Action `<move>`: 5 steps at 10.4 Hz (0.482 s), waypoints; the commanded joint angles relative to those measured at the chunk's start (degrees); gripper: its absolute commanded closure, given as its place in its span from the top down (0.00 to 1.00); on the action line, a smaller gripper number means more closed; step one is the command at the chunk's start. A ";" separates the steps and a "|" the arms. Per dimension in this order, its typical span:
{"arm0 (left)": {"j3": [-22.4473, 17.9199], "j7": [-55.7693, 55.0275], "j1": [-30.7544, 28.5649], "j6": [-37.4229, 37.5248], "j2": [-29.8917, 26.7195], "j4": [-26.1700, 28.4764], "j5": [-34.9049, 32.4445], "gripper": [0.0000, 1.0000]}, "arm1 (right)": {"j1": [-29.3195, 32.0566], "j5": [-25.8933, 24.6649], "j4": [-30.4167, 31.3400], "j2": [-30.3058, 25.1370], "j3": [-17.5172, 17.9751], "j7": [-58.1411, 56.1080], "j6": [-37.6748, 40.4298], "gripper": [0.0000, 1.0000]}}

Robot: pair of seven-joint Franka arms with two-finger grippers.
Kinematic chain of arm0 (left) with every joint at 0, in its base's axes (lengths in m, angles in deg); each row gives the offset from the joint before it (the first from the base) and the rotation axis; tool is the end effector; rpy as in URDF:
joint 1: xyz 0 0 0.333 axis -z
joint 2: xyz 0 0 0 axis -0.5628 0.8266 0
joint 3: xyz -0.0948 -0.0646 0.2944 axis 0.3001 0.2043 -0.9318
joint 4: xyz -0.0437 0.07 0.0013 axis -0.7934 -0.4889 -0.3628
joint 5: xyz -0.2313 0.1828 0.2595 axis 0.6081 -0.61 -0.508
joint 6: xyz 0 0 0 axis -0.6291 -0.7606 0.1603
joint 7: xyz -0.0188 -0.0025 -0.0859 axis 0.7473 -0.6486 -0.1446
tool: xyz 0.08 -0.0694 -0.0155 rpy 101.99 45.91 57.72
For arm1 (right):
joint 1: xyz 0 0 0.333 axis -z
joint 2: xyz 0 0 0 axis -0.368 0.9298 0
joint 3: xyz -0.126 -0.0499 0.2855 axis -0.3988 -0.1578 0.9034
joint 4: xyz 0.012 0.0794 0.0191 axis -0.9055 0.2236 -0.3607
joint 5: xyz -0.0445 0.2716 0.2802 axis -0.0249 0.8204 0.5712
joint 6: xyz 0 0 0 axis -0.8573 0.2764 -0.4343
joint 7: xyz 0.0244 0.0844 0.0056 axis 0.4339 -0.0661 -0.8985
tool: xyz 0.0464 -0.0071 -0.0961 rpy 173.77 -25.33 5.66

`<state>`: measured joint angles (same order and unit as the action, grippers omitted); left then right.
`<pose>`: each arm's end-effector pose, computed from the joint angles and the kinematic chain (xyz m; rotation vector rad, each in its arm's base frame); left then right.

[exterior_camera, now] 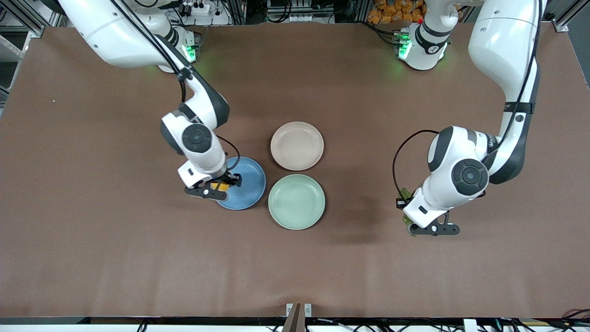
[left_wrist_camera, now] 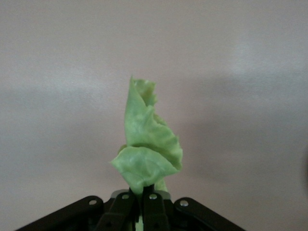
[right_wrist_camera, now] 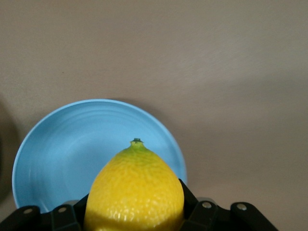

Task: Pick lemon and lettuce from blue and beige plates
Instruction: 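Carry the lettuce off the plate with the left gripper while the right lifts lemon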

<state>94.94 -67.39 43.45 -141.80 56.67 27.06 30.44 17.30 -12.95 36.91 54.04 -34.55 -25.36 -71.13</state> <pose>0.6853 -0.1833 0.3139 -3.1327 0.0879 0.0190 0.5858 0.2645 0.2793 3.0422 -0.1872 -0.0111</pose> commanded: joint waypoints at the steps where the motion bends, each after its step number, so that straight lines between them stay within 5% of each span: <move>1: 0.54 2.04 -0.77 -1.94 1.52 0.19 -1.31 0.00 | 1.65 5.99 1.66 -7.70 -2.99 -11.59 6.42 0.00; 2: 0.54 2.22 -0.76 -2.13 2.05 0.19 -1.40 0.70 | 2.01 6.62 1.74 -9.03 -4.40 -14.06 8.01 0.00; 3: 0.54 2.31 -0.76 -2.30 1.97 0.19 -2.44 1.00 | 2.62 6.62 1.83 -10.09 -5.89 -16.44 9.42 0.00; 5: 0.72 2.31 -1.20 -2.39 1.10 1.24 -2.72 1.00 | 2.80 8.89 1.83 -11.93 -9.31 -22.50 9.52 0.00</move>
<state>95.11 -65.82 42.87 -143.88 58.92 27.25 29.24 19.42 -6.99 36.93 44.87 -42.29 -43.56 -61.56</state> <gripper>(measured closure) 0.559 0.414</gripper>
